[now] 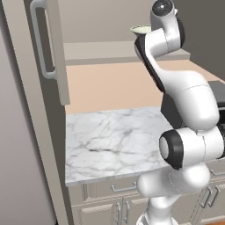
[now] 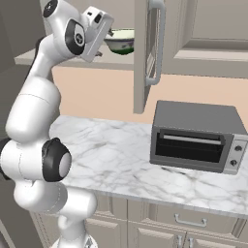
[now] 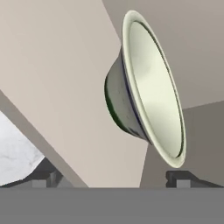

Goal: Move the bowls from the cabinet to the plates on the dining table.

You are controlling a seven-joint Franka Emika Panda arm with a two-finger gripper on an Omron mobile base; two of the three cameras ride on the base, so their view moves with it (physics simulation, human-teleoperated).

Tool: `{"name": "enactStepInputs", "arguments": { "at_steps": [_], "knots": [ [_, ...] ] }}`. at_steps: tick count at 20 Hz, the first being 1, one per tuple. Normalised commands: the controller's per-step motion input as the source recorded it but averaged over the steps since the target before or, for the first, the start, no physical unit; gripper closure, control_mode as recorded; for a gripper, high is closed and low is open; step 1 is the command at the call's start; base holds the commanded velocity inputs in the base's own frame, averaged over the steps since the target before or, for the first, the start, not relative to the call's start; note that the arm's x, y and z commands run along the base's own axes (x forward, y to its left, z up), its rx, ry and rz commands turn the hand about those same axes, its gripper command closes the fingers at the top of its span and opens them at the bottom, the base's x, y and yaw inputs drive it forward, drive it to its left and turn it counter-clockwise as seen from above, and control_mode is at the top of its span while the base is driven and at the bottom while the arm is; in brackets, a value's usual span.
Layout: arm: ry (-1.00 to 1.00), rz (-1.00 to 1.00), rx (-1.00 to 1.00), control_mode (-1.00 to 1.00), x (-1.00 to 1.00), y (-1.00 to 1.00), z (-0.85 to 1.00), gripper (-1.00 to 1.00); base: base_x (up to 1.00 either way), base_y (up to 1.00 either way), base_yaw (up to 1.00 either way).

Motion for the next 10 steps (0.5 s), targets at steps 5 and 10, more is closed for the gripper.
{"name": "enactStepInputs", "arguments": {
  "at_steps": [5, 10],
  "knots": [
    [0.00, 0.00, 0.00, -1.00, 0.26, 0.00, 0.01, -1.00, 0.00, 0.00, 0.00],
    [0.00, 0.00, 0.00, -1.00, 0.33, -0.02, 0.00, -1.00, 0.00, 0.00, 0.00]
  ]
}}
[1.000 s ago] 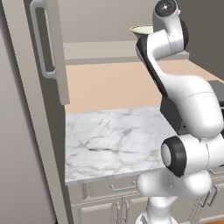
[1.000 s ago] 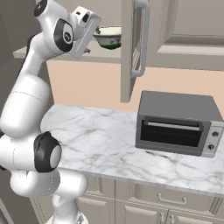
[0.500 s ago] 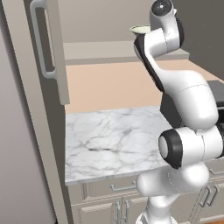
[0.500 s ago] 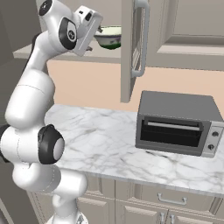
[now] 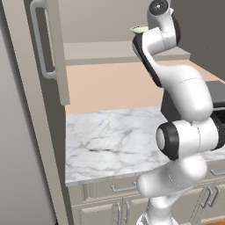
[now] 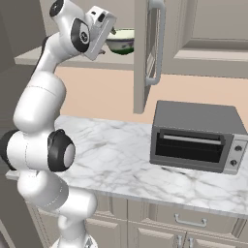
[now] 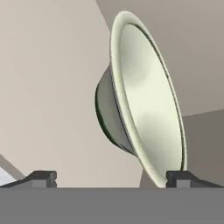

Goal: Move the bowls from the cabinet to the plates on the dining table.

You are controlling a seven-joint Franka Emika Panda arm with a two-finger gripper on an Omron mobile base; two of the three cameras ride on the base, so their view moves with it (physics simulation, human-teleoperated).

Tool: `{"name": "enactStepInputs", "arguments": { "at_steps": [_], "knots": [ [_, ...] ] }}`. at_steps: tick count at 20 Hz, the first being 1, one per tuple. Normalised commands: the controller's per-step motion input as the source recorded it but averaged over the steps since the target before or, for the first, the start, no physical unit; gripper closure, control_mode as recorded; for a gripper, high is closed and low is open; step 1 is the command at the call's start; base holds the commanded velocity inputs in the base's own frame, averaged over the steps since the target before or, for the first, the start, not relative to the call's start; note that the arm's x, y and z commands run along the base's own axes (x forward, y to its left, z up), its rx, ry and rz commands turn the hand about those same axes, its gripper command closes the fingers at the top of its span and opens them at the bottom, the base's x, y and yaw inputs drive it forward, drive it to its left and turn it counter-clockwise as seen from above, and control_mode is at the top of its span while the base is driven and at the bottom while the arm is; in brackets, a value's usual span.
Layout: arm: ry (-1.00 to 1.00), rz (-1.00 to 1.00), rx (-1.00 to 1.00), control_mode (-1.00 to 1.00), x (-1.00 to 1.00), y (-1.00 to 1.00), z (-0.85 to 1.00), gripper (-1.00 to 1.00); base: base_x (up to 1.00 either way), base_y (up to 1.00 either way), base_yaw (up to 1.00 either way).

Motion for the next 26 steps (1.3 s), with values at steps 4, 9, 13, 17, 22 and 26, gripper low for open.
{"name": "enactStepInputs", "arguments": {
  "at_steps": [4, 9, 13, 17, 22, 26],
  "knots": [
    [0.00, 0.00, 0.00, -1.00, 0.36, -0.04, 0.00, -1.00, 0.00, 0.00, 0.00],
    [0.00, 0.00, 0.00, -1.00, 0.31, -0.01, 0.00, -1.00, 0.00, 0.00, 0.00],
    [0.00, 0.00, 0.00, -1.00, 0.25, 0.00, 0.00, -1.00, 0.00, 0.00, 0.00],
    [0.00, 0.00, 0.00, -1.00, 0.27, 0.00, 0.00, -1.00, 0.00, 0.00, 0.00],
    [0.00, 0.00, 0.03, -1.00, 0.10, 0.00, -0.19, -1.00, 0.00, 0.00, 0.00],
    [0.00, 0.01, 0.00, -1.00, 0.00, 0.00, -0.93, -1.00, 0.00, 0.00, 0.00]
  ]
}}
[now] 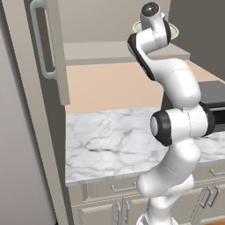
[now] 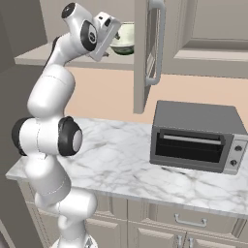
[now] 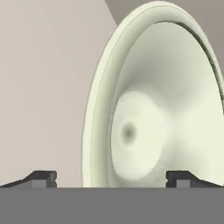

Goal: Move the bowls from the cabinet to the plates on the dining table.

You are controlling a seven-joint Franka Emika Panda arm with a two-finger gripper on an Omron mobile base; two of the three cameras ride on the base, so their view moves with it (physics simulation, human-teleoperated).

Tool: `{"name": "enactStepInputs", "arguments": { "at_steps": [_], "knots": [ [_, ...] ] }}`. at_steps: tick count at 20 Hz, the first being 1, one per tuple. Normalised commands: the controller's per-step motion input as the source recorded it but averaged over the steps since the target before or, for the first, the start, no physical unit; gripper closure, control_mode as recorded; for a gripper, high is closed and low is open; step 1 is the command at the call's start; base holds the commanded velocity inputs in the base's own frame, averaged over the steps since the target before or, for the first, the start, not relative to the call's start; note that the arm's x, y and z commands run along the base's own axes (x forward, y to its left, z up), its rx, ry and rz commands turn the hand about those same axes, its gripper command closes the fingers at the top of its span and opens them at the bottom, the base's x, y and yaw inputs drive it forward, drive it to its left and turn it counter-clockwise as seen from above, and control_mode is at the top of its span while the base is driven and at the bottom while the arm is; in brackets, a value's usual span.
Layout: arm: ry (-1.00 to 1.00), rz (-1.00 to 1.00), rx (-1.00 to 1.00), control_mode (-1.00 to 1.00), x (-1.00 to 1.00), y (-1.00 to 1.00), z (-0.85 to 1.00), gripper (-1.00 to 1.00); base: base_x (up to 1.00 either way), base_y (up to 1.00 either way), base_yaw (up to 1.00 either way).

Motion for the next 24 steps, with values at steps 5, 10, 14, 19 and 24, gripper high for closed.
{"name": "enactStepInputs", "arguments": {
  "at_steps": [5, 10, 14, 19, 24],
  "knots": [
    [0.00, 0.01, 0.00, -1.00, 0.00, -0.01, -0.56, -1.00, 0.00, 0.00, 0.00],
    [-0.01, 0.00, 0.00, -1.00, -0.01, 0.00, -0.02, 1.00, 0.00, 0.00, 0.00],
    [-0.03, 0.00, 0.01, -1.00, -0.02, -0.03, 0.00, 1.00, 0.00, 0.00, 0.00],
    [-0.02, 0.00, 0.05, -1.00, 0.00, -0.10, 0.00, 1.00, 0.00, 0.00, 0.00],
    [-0.03, 0.03, 0.02, -1.00, -0.01, -0.13, 0.00, 1.00, 0.00, 0.00, 0.00]
  ]
}}
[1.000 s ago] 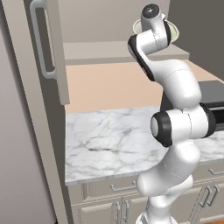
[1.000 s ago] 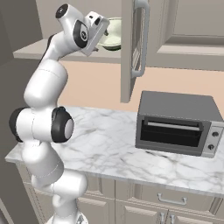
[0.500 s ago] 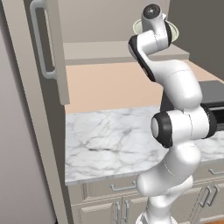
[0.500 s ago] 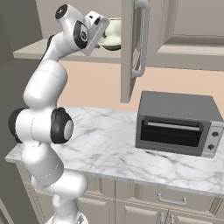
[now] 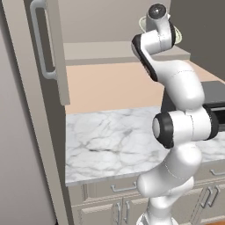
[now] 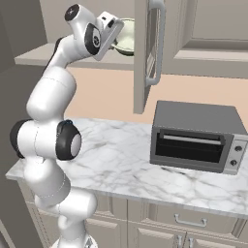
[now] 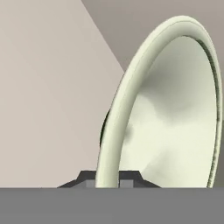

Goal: Move the bowls from the cabinet to the plates on the dining table.

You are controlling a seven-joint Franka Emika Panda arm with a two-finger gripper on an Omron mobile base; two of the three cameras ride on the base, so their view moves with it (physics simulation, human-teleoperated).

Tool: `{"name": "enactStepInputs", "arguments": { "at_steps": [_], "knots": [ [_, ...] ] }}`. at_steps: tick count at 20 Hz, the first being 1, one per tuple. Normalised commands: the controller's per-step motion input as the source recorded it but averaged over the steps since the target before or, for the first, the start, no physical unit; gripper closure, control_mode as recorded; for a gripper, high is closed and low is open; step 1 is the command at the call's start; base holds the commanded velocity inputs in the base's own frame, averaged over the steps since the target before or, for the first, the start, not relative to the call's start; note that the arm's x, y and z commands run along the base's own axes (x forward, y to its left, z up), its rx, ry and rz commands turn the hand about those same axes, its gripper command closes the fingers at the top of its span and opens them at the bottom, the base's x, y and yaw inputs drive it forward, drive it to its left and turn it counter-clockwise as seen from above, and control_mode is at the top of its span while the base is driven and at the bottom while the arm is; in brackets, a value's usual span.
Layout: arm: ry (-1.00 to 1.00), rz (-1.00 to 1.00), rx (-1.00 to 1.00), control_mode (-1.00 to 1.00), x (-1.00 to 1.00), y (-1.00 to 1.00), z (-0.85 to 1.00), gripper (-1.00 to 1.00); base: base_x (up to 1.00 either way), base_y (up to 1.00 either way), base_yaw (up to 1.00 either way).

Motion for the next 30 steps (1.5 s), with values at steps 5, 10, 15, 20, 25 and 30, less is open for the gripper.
{"name": "enactStepInputs", "arguments": {
  "at_steps": [5, 10, 15, 20, 25, 30],
  "knots": [
    [-0.04, 0.08, 0.00, -1.00, -0.37, -0.03, 0.02, 1.00, 0.00, 0.00, 0.00],
    [0.00, 0.11, -0.06, -1.00, -0.70, 0.15, 0.00, 1.00, 0.00, 0.00, 0.00],
    [-0.02, 0.14, -0.13, -1.00, -0.95, 0.23, -0.18, 1.00, 0.00, 0.00, 0.00],
    [-0.04, 0.14, -0.11, -1.00, -1.00, 0.26, -0.24, 1.00, 0.00, 0.00, 0.00],
    [-0.02, 0.15, -0.10, -1.00, -1.00, 0.23, -0.57, 1.00, 0.00, 0.00, 0.00],
    [-0.01, 0.15, -0.14, -1.00, -0.99, 0.13, -0.90, 1.00, 0.00, 0.00, 0.00]
  ]
}}
